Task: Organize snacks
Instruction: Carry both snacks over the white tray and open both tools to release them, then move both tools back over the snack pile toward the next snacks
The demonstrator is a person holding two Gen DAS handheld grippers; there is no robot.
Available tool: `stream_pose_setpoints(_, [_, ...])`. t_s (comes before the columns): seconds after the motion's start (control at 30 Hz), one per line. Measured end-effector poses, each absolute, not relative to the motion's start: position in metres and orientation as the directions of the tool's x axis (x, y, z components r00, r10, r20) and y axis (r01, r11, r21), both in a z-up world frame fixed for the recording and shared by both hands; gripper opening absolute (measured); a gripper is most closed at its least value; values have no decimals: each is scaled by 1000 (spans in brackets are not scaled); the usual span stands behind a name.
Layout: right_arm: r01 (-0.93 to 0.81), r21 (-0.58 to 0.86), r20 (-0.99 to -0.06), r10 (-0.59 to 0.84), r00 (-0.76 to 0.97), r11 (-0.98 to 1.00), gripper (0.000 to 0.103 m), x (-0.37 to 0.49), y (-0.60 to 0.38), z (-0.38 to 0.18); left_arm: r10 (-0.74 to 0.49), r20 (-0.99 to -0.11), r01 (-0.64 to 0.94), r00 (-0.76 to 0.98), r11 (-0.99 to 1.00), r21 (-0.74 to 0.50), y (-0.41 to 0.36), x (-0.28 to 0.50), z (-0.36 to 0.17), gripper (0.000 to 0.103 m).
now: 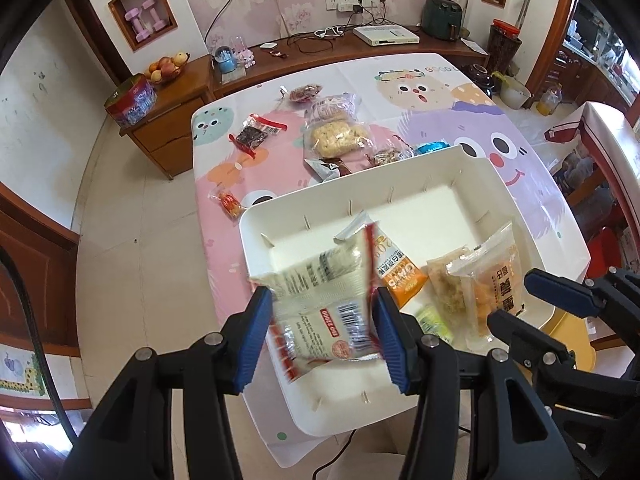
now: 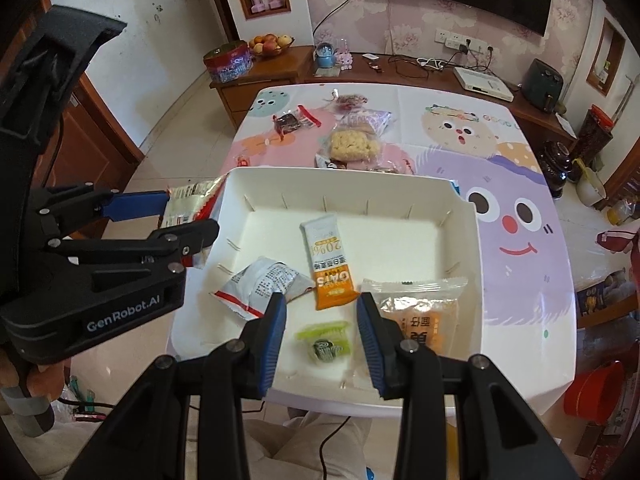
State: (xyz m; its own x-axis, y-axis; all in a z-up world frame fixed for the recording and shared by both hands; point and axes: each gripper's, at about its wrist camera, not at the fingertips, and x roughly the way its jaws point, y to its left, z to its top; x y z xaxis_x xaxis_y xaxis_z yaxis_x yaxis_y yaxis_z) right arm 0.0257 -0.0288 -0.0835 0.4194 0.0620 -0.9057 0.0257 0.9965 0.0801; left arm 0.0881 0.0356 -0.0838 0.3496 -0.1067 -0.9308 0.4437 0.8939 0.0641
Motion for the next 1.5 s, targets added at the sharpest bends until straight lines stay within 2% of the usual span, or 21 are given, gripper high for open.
stream_pose_setpoints(0.07, [30, 74, -912, 55, 407, 997, 39, 26, -29, -86, -105, -930, 438, 353, 897, 65, 36, 87, -83, 76])
stream_pose_setpoints(0.17, [34, 72, -916, 53, 397, 997, 40, 26, -31, -87, -108, -925, 430, 365, 901, 65, 38, 87, -81, 83])
stream_pose_setpoints(1.03, [19, 46, -912, 35, 410, 999, 42, 27, -28, -80, -96, -922, 375, 376, 925, 56, 47, 90, -78, 83])
stream_pose_setpoints(1.5, [15, 12, -890, 4, 456, 1000, 42, 54, -44, -69, -80, -916, 311, 392, 949, 51, 48, 119, -73, 83])
